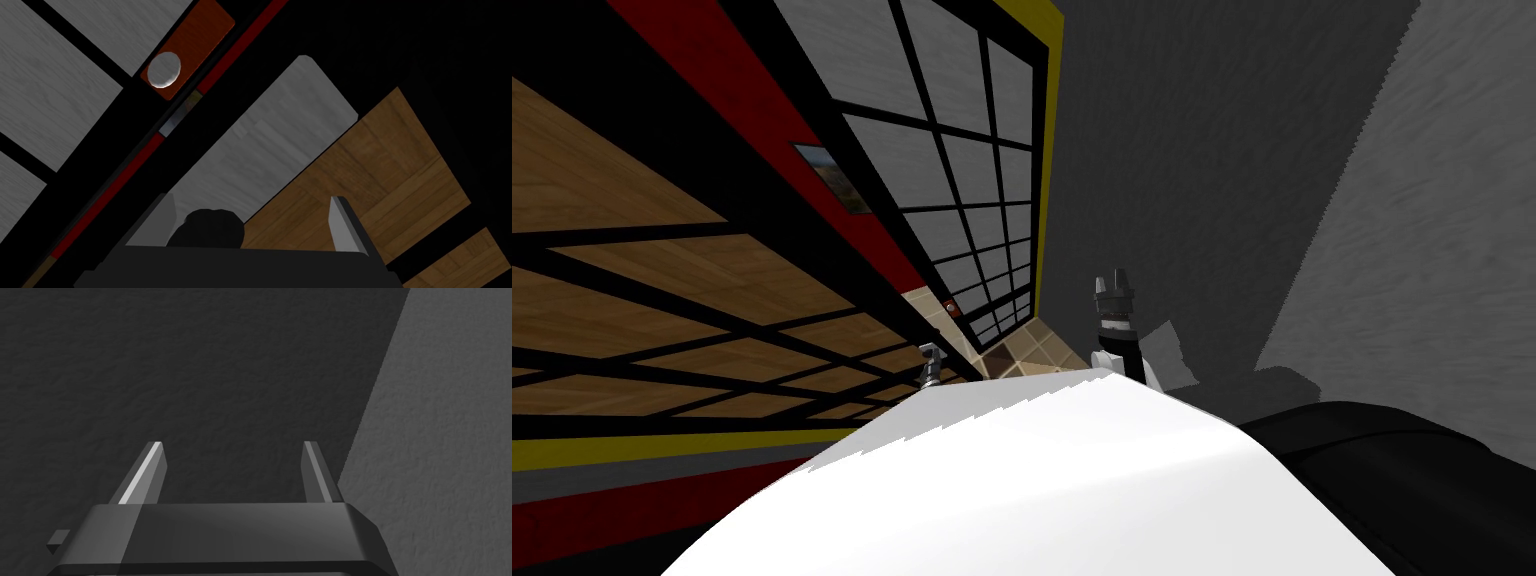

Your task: Pull the door open

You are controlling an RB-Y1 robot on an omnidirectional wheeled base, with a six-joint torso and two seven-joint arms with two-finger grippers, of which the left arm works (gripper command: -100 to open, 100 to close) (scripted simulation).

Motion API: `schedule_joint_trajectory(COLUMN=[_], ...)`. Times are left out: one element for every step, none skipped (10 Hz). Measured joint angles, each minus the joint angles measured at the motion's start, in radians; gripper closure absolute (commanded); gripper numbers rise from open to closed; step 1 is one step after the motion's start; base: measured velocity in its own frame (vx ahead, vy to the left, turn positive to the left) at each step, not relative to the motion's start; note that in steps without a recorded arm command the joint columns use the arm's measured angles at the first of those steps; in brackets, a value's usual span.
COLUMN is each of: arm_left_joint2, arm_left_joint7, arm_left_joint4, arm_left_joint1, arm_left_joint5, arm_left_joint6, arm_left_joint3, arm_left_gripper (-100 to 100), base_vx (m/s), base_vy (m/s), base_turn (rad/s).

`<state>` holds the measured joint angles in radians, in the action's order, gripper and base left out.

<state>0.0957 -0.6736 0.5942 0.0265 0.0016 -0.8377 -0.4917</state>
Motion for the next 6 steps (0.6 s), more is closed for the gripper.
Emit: schedule_joint_trajectory(arm_left_joint2=[0.009, 0.025, 0.02, 0.021, 0.014, -0.004], arm_left_joint7=[0.014, 0.023, 0.041, 0.066, 0.088, 0.113], arm_left_joint4=[-0.029, -0.076, -0.058, -0.063, -0.042, 0.031], arm_left_joint1=[-0.017, -0.041, -0.034, -0.036, -0.024, 0.01], arm_left_joint5=[0.002, 0.004, 0.004, 0.006, 0.005, 0.002], arm_left_joint6=[-0.01, -0.032, -0.026, -0.027, -0.022, 0.008], arm_left_joint3=[-0.001, -0.003, -0.003, -0.004, -0.002, 0.004], arm_left_gripper=[100, 100, 100, 100, 100, 100], base_vx=[-0.023, -0.029, -0.029, -0.026, -0.05, -0.039], base_vy=[0.002, 0.005, 0.026, 0.026, 0.011, 0.009], base_turn=[-0.026, -0.067, -0.103, -0.059, -0.077, -0.023])
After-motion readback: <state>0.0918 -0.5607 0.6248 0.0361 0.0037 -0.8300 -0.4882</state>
